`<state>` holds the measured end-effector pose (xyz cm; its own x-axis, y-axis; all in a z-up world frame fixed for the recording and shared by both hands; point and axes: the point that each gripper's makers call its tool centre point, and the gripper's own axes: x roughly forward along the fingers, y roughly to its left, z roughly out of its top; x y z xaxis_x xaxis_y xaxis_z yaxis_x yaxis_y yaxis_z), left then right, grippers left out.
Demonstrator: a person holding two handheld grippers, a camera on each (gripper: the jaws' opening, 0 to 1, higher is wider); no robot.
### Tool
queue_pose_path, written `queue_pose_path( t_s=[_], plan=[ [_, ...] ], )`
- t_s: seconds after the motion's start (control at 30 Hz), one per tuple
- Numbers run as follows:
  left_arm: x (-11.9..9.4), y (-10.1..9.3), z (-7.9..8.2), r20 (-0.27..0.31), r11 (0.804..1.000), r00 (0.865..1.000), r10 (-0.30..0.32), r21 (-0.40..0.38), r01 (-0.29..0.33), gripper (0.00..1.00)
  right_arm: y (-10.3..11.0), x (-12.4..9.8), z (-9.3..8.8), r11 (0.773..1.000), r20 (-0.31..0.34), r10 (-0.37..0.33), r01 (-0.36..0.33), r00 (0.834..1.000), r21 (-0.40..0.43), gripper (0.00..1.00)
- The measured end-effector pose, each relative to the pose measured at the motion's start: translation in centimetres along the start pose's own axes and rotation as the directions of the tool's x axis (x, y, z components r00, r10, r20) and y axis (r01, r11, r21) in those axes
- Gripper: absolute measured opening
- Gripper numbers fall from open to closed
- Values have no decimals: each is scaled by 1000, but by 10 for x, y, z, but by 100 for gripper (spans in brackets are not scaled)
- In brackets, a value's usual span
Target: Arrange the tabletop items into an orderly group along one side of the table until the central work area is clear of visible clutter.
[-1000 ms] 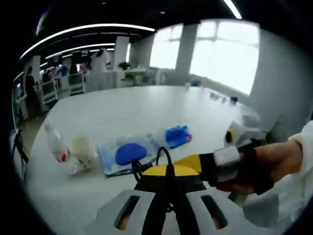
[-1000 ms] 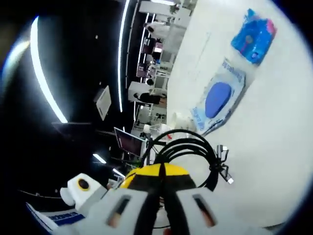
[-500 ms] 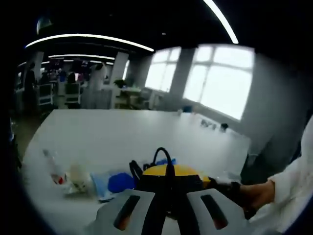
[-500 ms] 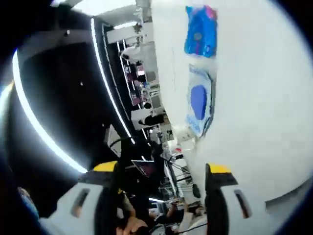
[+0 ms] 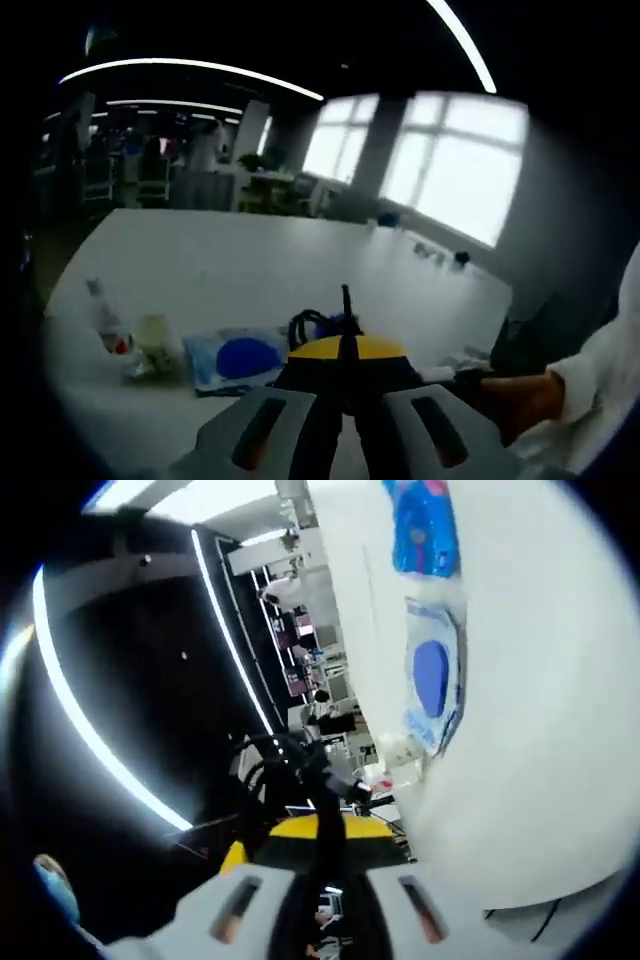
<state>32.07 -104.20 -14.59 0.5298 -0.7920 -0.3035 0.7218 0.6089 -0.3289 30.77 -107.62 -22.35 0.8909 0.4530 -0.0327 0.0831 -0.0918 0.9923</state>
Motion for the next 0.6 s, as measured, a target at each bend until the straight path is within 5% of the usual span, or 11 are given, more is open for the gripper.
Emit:
queue_pose_path(
  t_s=[0.13,0.3,0.4,0.43,0.6],
  plan=[
    [-4,9,-14,-12,998,999,39,-56,-40,0,-2,-5,3,987,-52,-85,76,995,-142,2],
    [-7,12,-32,-53,997,996,69,-25,-70,0,3,-9,10,915,-92,-173,125,981,-383,1],
    [-9,19,-40,-60,995,993,100,35,-98,3,6,-8,14,896,-102,-186,126,977,-427,1],
    [-11,21,-42,-63,993,992,112,42,-110,8,6,-9,16,889,-105,-192,128,976,-439,1],
    [-20,49,-48,-59,976,976,211,-45,-213,76,2,-18,30,896,-79,-194,144,978,-420,1]
  ],
)
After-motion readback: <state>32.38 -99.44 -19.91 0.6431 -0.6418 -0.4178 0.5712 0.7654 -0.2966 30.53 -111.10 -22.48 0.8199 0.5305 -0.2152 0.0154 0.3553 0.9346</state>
